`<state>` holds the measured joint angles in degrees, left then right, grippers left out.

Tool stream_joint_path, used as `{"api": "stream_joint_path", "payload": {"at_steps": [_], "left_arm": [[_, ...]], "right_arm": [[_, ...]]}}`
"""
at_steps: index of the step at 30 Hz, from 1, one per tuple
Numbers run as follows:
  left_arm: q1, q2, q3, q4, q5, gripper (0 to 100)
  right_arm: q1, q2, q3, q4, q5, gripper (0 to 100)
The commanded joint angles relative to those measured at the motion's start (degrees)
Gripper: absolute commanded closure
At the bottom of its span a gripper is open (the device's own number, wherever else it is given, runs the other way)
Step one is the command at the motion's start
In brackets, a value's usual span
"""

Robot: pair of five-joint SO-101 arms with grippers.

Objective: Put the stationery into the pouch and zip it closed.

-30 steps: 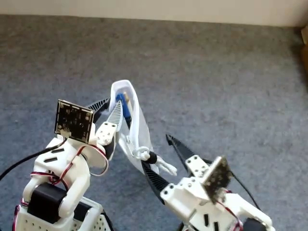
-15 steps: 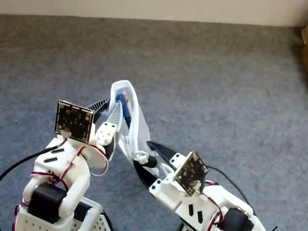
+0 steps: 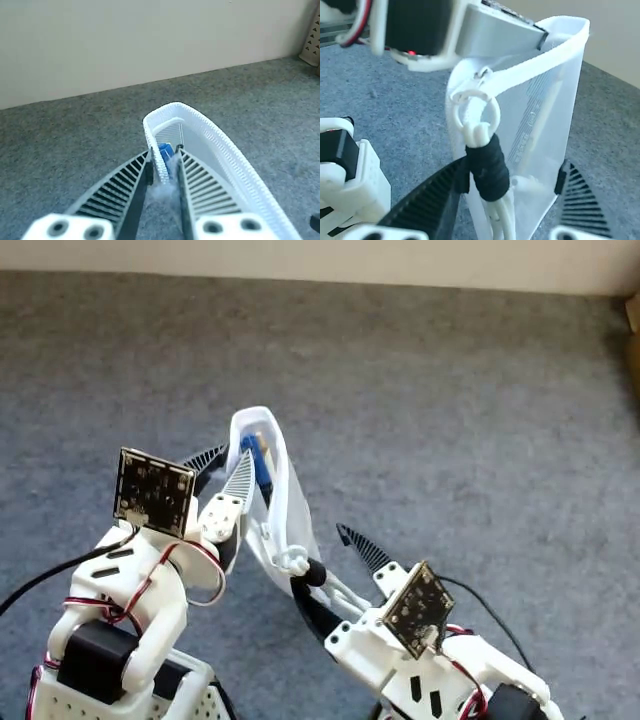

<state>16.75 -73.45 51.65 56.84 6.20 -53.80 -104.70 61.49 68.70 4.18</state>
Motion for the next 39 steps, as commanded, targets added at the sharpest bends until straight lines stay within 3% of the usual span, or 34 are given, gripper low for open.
{"api": "stream_joint_path", "payload": {"at_steps": [1,11,17,21,30,34,39], "left_arm": [[0.4,0.84,2.59,1.67,-0.53,91],[0.4,0.92,2.59,1.58,-0.53,91],[0.4,0.92,2.59,1.58,-0.53,91],[0.4,0.92,2.59,1.58,-0.53,91],[0.4,1.01,2.68,1.67,-0.62,91],[0.84,0.57,2.51,1.67,-6.33,91],[1.8,1.01,2.68,1.67,-7.91,77]], "right_arm": [[-1.01,-0.66,-3.65,0.04,0.7,77.5],[-0.92,-0.66,-1.71,-4.88,0.7,80.5],[-0.84,-0.66,-3.47,-4.53,2.55,99.1],[-0.75,-0.66,-8.66,1.27,7.56,99.4],[-1.1,-0.66,-14.02,8.4,8.0,99.4],[-1.1,-0.66,-13.76,9.1,8.0,99.4],[-1.1,-0.66,-14.02,12.62,8.09,99.4]]}}
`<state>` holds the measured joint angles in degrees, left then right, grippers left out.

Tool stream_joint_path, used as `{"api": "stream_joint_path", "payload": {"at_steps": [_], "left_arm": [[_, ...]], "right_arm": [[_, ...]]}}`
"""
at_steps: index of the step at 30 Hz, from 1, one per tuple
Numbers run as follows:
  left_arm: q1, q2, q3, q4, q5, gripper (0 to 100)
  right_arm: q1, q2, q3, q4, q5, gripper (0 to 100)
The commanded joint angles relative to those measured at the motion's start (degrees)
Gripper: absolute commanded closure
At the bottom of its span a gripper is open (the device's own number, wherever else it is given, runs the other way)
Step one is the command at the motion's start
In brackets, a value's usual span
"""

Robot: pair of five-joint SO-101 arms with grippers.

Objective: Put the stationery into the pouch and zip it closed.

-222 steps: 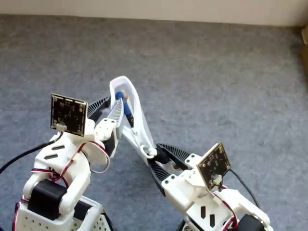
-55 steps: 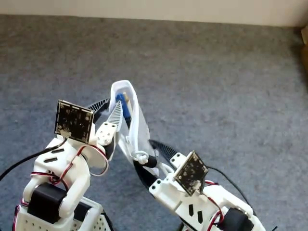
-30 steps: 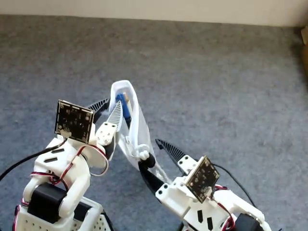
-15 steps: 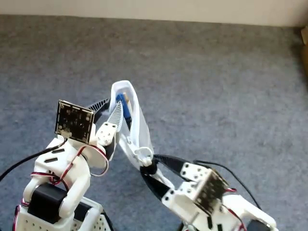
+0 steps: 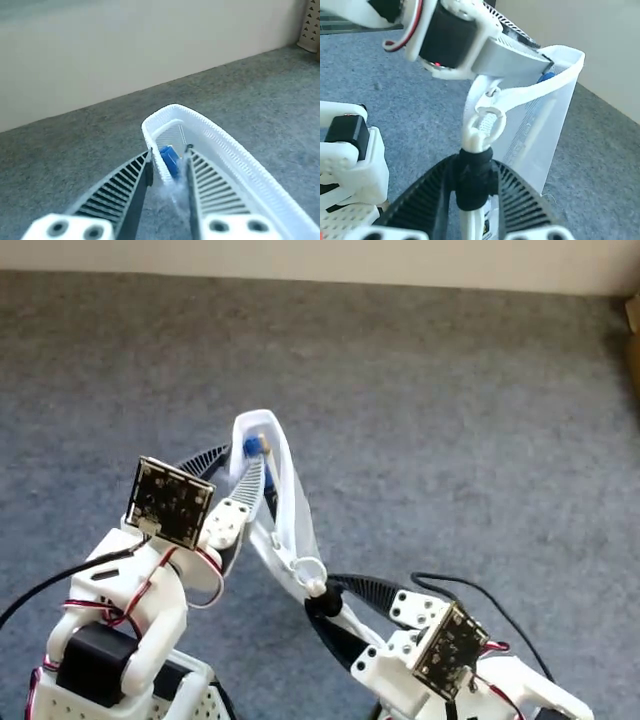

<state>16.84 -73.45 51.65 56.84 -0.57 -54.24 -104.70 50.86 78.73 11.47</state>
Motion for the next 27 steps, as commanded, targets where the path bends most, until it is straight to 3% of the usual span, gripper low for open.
{"api": "stream_joint_path", "payload": {"at_steps": [1,6,16,27], "left_arm": [[1.89,0.75,2.51,1.67,-1.05,75],[7.87,0.57,1.19,1.67,-1.41,74],[21.14,0.57,-6.11,9.32,-5.1,75],[23.25,0.48,-16.66,21.63,-9.58,75]], "right_arm": [[-0.66,-0.66,-3.47,4.0,0.79,99.4],[-0.75,-0.66,-3.12,6.37,0.79,99.4],[-0.75,-0.66,-3.12,6.29,0.79,99.4],[-0.66,-0.66,-3.12,6.2,0.7,99.4]]}}
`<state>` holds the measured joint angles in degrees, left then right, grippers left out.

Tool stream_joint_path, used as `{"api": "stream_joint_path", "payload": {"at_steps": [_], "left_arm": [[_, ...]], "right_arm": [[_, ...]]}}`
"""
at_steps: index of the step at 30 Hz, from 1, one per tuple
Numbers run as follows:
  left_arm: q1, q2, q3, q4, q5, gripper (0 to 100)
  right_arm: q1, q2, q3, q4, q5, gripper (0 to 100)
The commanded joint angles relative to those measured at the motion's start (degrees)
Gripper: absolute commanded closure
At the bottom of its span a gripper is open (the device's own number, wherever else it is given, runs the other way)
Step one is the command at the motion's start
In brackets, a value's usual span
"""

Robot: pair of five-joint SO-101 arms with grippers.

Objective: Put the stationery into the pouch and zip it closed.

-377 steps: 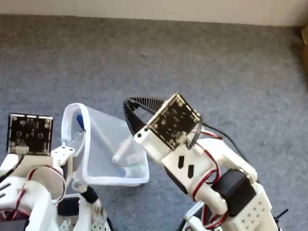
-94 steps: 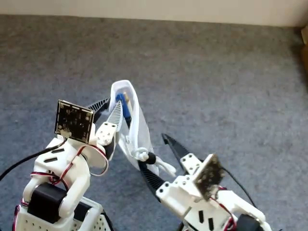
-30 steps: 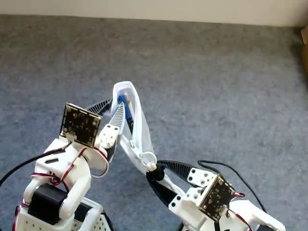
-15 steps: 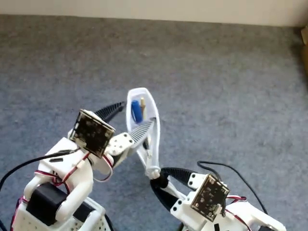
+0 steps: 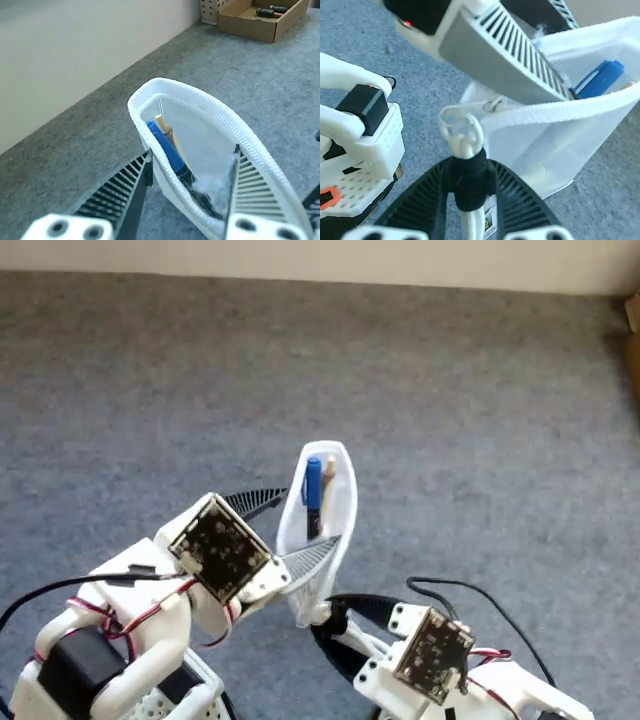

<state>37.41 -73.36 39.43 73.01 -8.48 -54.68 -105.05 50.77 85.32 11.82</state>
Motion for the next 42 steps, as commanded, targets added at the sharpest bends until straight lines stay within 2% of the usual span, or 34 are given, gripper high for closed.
{"api": "stream_joint_path", "payload": {"at_steps": [1,9,17,24,32,34,40,42], "left_arm": [[2.68,0.4,-6.11,6.86,-1.67,75],[2.68,0.22,-12.09,14.95,-1.67,75],[2.42,-7.96,-12.09,14.86,-1.67,74],[2.33,-8.57,-13.85,15.47,-1.58,75],[2.24,-8.57,-21.67,21.27,-1.58,75],[0.57,-8.57,-22.73,23.56,-1.58,75],[-10.15,-8.66,-22.73,26.9,-1.85,74],[-12.88,-8.66,-22.73,27.34,-4.22,74]], "right_arm": [[-0.22,-0.31,-3.03,-0.48,0.35,99.4],[0.04,-0.31,-2.95,-3.3,-0.09,99.4],[0.13,-0.31,-2.95,-4.53,-0.09,99.4],[0.13,-0.31,-2.86,-9.54,-0.18,99.4],[0.04,-0.22,-1.54,-18.51,-0.18,99.4],[0.04,-0.22,0.66,-23.16,-0.18,99.4],[0.04,-0.22,8.57,-37.41,-0.09,99.4],[0.04,-0.13,9.54,-40.13,-0.09,99.4]]}}
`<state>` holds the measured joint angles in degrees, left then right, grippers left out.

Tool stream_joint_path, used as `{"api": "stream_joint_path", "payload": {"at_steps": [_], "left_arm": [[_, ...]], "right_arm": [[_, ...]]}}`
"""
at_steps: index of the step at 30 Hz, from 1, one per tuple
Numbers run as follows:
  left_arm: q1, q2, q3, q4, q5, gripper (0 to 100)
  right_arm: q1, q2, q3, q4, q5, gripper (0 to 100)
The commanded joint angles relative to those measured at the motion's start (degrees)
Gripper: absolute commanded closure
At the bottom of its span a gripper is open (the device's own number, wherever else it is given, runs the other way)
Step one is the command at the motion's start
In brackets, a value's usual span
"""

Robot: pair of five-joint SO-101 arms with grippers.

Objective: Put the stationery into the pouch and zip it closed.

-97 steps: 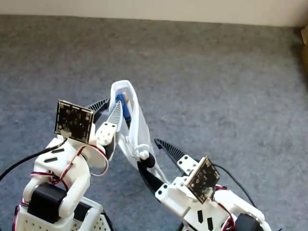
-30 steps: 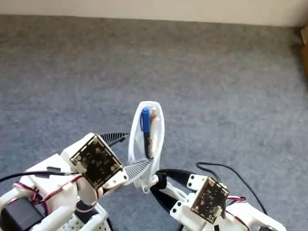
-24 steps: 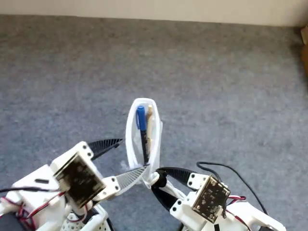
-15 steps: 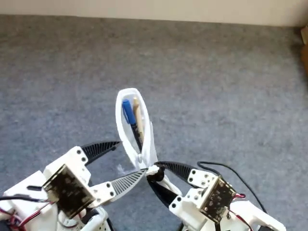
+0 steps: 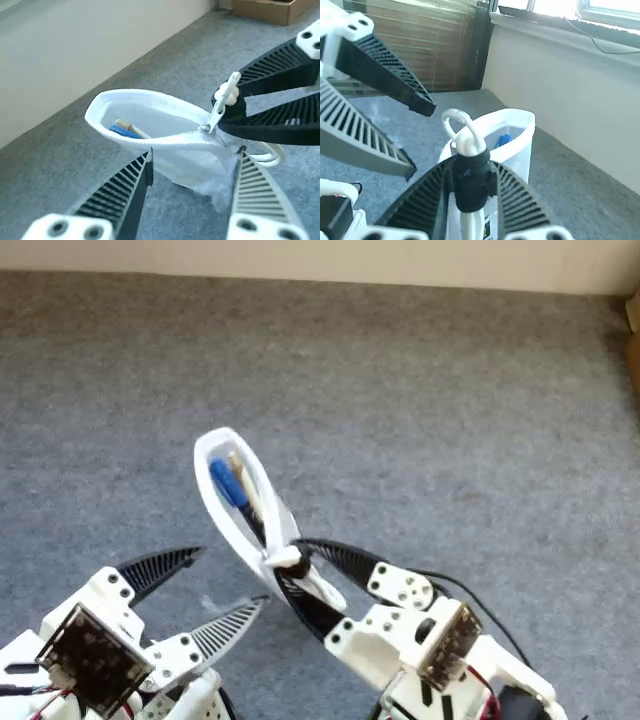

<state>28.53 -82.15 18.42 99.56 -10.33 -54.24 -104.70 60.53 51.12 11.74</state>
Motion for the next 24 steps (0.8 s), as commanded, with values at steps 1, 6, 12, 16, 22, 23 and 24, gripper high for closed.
{"api": "stream_joint_path", "payload": {"at_steps": [1,6,12,16,22,23,24], "left_arm": [[-5.23,0.13,-1.63,0.79,-3.25,75],[-12.35,0.13,-1.63,0.53,-3.87,74],[-14.73,0.13,1.36,0.53,-3.69,75],[-14.81,0.13,6.2,0.53,-3.52,74],[-14.9,0.13,8.48,0.79,2.9,74],[-14.9,0.13,8.48,0.88,3.08,73],[-14.9,0.13,8.48,0.88,3.43,71]], "right_arm": [[-0.4,-0.48,-0.04,-6.9,0.18,99.4],[-0.31,-0.48,-0.13,-9.27,0.35,99.4],[-0.31,7.25,-0.13,-9.54,0.18,99.4],[-0.31,15.34,-3.38,-9.54,0.09,99.4],[-0.31,23.69,-9.54,-9.27,0.0,99.4],[-0.22,25.01,-10.33,-9.19,0.0,99.4],[-0.22,26.24,-10.86,-9.19,0.0,99.4]]}}
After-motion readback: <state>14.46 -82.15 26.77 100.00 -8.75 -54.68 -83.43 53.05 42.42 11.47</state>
